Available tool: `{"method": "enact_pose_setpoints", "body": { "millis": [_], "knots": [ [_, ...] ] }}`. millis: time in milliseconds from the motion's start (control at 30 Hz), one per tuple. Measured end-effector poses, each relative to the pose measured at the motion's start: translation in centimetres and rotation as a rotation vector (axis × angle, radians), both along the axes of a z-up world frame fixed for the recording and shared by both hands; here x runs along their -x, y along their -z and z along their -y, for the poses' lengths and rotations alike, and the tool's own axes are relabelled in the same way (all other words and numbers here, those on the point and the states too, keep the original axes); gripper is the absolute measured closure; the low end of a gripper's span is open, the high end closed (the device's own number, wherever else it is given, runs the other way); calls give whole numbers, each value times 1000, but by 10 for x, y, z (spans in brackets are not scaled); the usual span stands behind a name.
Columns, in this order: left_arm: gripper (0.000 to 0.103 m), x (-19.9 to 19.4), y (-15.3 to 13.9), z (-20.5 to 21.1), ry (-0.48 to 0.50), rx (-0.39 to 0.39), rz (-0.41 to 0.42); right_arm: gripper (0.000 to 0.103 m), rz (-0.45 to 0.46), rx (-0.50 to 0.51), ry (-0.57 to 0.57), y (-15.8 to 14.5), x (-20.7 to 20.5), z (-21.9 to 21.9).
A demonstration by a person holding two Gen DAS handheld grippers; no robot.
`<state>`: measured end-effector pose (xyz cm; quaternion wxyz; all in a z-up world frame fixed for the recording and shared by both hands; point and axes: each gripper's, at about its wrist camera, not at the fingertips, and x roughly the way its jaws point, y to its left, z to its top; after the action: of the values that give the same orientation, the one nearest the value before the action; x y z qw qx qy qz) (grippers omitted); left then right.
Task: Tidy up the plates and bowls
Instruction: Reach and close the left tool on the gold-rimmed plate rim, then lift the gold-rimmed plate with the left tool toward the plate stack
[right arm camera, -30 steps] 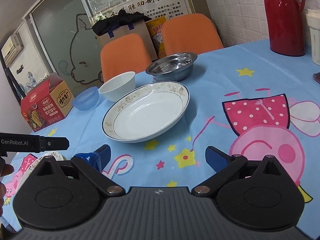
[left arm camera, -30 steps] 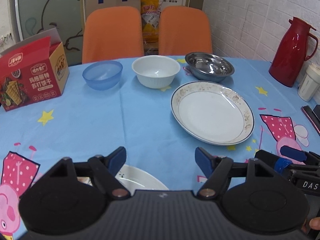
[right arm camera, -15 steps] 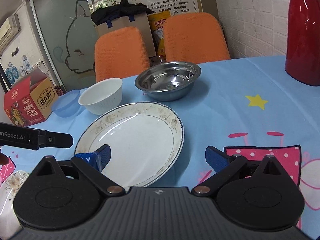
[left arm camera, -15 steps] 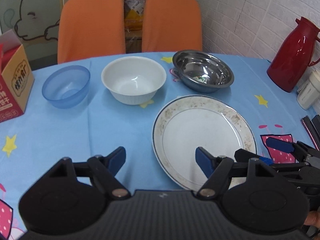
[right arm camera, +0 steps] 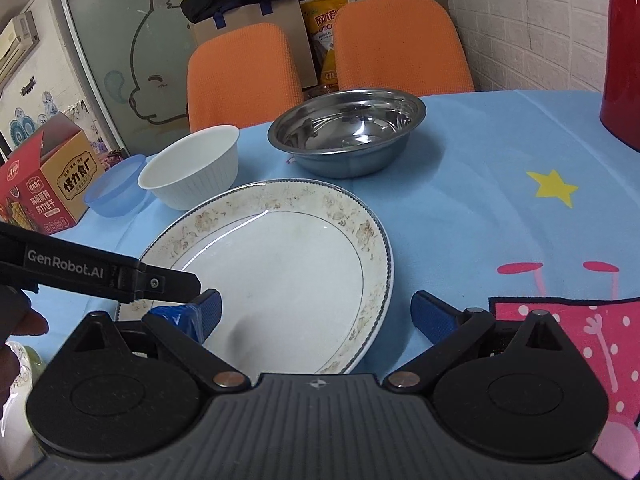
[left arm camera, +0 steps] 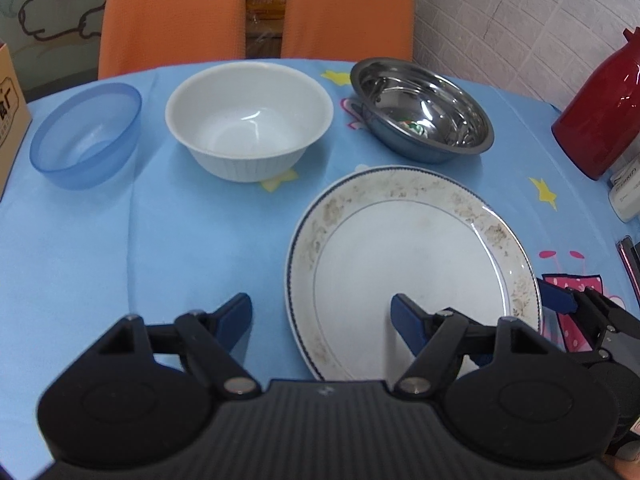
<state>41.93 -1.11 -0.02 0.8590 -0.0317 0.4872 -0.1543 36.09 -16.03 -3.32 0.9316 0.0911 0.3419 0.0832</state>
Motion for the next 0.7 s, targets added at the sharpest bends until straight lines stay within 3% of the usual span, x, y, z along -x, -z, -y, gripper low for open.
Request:
{"method": "enact_pose_setpoints", "body": {
  "millis": [333,400,600,700],
  "knots": [
    [32,2,2,8,-12,-29,30,13,27,47,-7,3,1,-16],
    [44,3,3,12,-9,-47,42,13,31,45,-5,4,1,-19],
    [49,4,2,13,9,-48,51,13,56,86,-46,7,5,-21],
    [49,5,2,13,11,-50,56,13,54,125,5,9,4,-15]
  ]
}}
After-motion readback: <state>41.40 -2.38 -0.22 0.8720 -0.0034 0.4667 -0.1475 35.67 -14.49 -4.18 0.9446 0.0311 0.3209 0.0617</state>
